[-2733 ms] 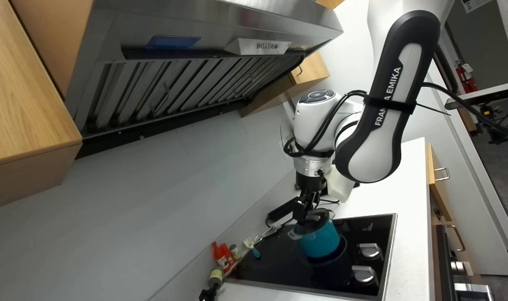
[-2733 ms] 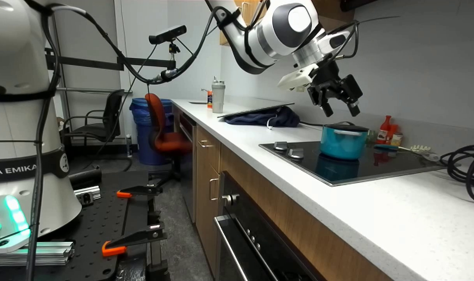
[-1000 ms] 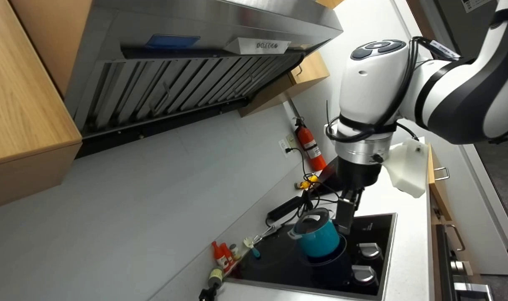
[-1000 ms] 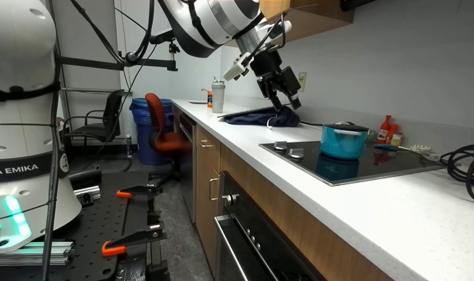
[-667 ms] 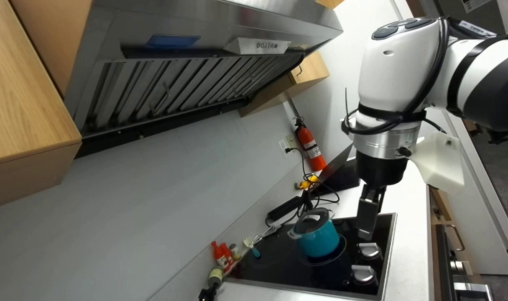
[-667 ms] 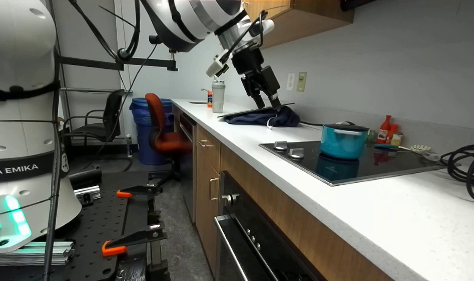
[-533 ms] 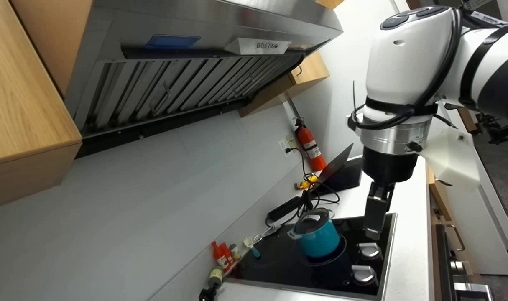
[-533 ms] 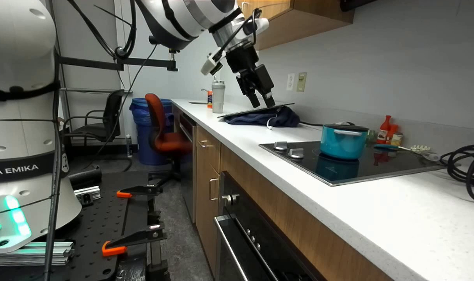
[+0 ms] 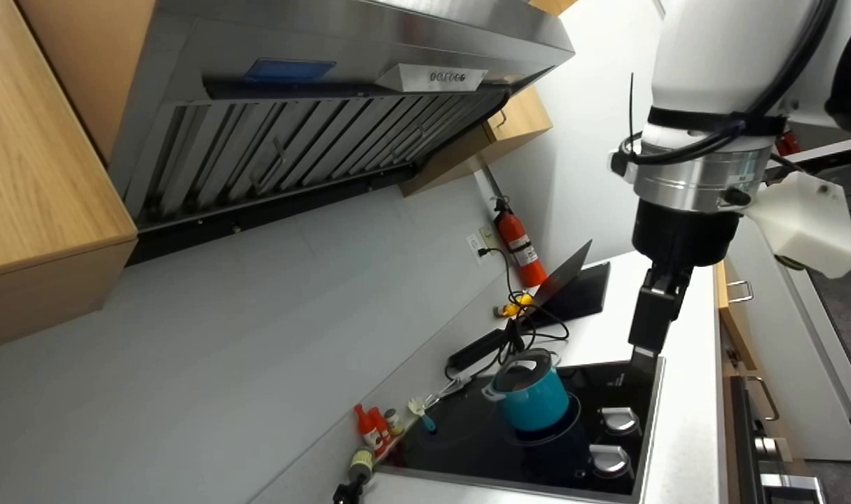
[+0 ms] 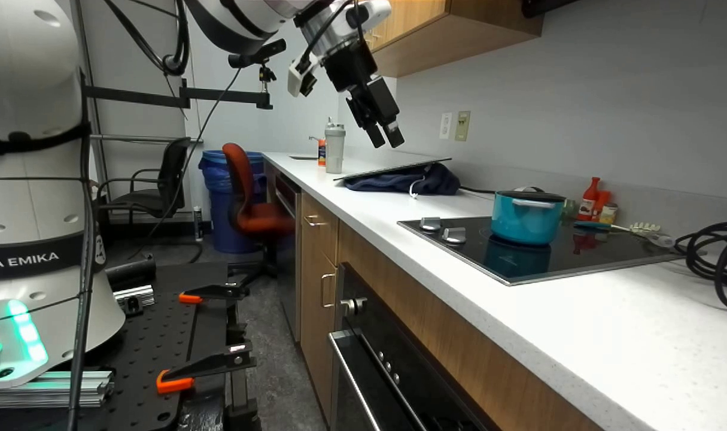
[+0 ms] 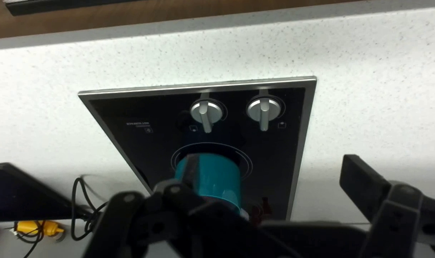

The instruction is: Place the lid on the pot

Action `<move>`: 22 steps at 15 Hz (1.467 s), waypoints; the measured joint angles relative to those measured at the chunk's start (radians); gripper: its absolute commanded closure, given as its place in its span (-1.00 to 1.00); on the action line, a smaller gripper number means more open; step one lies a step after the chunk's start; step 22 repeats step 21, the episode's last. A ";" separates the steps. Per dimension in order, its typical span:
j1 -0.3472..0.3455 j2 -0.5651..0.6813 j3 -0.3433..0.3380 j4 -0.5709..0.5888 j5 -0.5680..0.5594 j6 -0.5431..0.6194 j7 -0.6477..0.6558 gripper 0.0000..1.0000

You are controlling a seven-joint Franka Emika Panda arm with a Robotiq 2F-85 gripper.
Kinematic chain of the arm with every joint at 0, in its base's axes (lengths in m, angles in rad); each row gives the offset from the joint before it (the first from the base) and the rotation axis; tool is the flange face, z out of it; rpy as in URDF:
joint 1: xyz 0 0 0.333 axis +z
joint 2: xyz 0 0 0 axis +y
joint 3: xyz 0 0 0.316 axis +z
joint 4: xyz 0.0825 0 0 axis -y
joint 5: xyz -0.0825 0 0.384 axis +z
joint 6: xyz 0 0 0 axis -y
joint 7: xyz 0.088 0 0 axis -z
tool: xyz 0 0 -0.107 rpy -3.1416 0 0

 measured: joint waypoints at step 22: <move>-0.008 -0.062 0.011 -0.001 0.000 -0.006 0.028 -1.00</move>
